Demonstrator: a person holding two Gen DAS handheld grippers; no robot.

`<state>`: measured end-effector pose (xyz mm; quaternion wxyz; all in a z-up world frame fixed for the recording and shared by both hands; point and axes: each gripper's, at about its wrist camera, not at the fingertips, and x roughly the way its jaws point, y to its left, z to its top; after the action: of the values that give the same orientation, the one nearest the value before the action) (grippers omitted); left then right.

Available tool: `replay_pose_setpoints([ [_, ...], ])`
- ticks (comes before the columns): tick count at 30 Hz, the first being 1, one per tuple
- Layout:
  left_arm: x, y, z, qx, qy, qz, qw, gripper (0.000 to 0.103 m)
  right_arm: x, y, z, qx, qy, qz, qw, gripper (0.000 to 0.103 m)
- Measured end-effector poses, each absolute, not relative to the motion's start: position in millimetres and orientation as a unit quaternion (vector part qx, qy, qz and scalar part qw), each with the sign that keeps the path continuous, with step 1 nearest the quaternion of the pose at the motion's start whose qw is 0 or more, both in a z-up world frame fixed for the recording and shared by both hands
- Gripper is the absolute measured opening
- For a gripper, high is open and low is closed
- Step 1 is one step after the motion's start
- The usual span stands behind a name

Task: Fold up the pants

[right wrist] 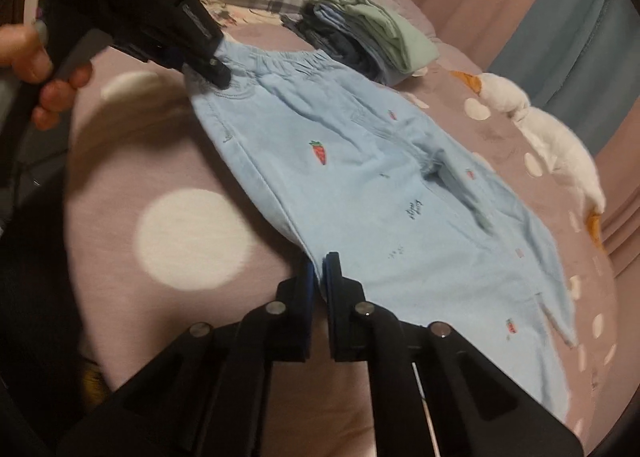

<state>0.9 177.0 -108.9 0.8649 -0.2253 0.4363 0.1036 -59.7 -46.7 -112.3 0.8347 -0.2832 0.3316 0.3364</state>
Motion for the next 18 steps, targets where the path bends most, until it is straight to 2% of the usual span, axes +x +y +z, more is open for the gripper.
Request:
replay_pose_setpoints([
  [4, 11, 185, -125, -0.231, 0.484, 0.099, 0.838, 0.021, -51, -50, -126, -0.223, 0.373, 0.338, 0.835, 0.014],
  [5, 9, 182, -122, -0.211, 0.489, 0.098, 0.841, 0.024, -47, -55, -123, -0.196, 0.387, 0.343, 0.833, 0.021],
  [6, 6, 181, -119, -0.198, 0.489, 0.099, 0.844, 0.032, -43, -64, -117, -0.162, 0.398, 0.350, 0.832, 0.033],
  [7, 2, 178, -113, -0.170, 0.490, 0.104, 0.849, 0.037, -42, -77, -109, -0.125, 0.398, 0.352, 0.838, 0.038],
  [9, -6, 175, -103, -0.139, 0.483, 0.106, 0.858, 0.039, -35, -105, -95, -0.071, 0.388, 0.341, 0.853, 0.049],
  [13, -12, 161, -79, -0.111, 0.445, 0.092, 0.884, 0.039, -14, -155, -99, -0.012, 0.413, 0.260, 0.872, 0.050],
  [16, -1, 147, -75, -0.105, 0.435, 0.068, 0.892, 0.045, 6, -221, -110, 0.083, 0.439, 0.168, 0.879, 0.050],
  [18, 9, 135, -77, -0.099, 0.440, 0.052, 0.891, 0.046, 7, -269, -113, 0.149, 0.436, 0.100, 0.882, 0.051],
])
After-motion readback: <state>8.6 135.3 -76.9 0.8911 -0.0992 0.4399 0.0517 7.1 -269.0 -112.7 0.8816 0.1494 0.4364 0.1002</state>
